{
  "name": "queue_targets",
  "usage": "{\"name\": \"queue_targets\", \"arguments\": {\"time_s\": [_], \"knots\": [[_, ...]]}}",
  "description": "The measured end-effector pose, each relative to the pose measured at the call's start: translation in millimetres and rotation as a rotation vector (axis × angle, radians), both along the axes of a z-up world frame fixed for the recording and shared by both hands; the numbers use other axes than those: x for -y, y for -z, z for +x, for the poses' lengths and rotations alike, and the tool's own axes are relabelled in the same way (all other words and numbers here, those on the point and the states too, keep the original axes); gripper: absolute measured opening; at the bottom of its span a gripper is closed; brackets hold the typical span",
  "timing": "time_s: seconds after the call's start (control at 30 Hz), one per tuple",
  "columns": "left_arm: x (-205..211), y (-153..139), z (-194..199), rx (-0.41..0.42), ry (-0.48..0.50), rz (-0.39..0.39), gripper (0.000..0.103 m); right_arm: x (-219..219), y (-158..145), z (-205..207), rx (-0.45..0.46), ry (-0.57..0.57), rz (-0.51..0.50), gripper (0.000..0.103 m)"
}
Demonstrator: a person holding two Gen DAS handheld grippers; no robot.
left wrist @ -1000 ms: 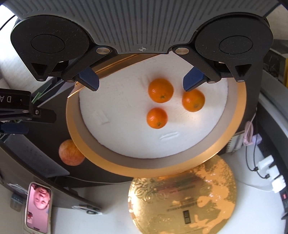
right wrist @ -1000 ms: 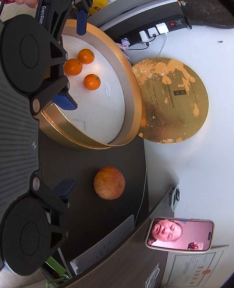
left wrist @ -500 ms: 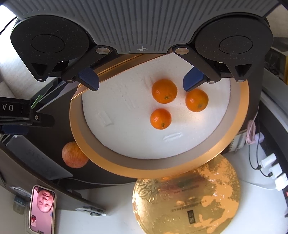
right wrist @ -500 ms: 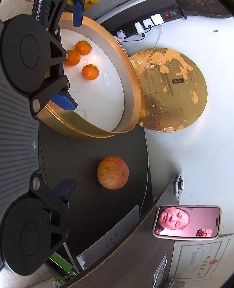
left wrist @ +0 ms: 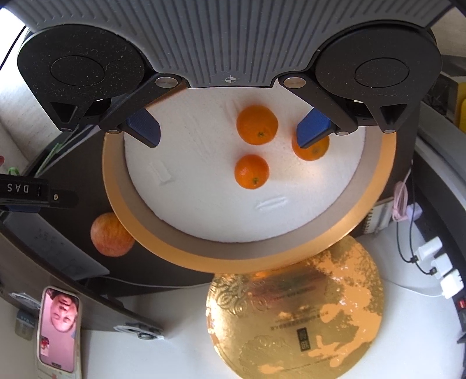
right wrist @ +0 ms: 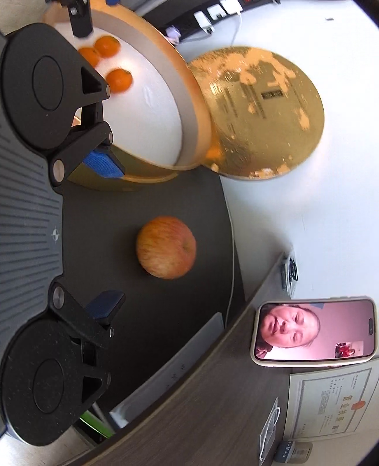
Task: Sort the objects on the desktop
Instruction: 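Move the right gripper toward the red apple on the desk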
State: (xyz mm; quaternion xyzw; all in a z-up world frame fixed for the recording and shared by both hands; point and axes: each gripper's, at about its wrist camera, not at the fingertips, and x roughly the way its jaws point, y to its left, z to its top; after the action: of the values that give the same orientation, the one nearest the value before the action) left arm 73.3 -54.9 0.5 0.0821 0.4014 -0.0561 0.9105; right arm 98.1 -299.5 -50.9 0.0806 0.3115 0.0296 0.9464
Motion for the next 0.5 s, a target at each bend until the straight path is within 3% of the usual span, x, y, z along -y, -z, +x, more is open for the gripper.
{"name": "queue_targets", "arguments": {"time_s": [0.5], "knots": [[18.1, 9.0, 23.1, -0.028, 0.064, -0.041, 0.102, 9.8, 30.2, 73.6, 0.016, -0.015, -0.01, 0.086]]}}
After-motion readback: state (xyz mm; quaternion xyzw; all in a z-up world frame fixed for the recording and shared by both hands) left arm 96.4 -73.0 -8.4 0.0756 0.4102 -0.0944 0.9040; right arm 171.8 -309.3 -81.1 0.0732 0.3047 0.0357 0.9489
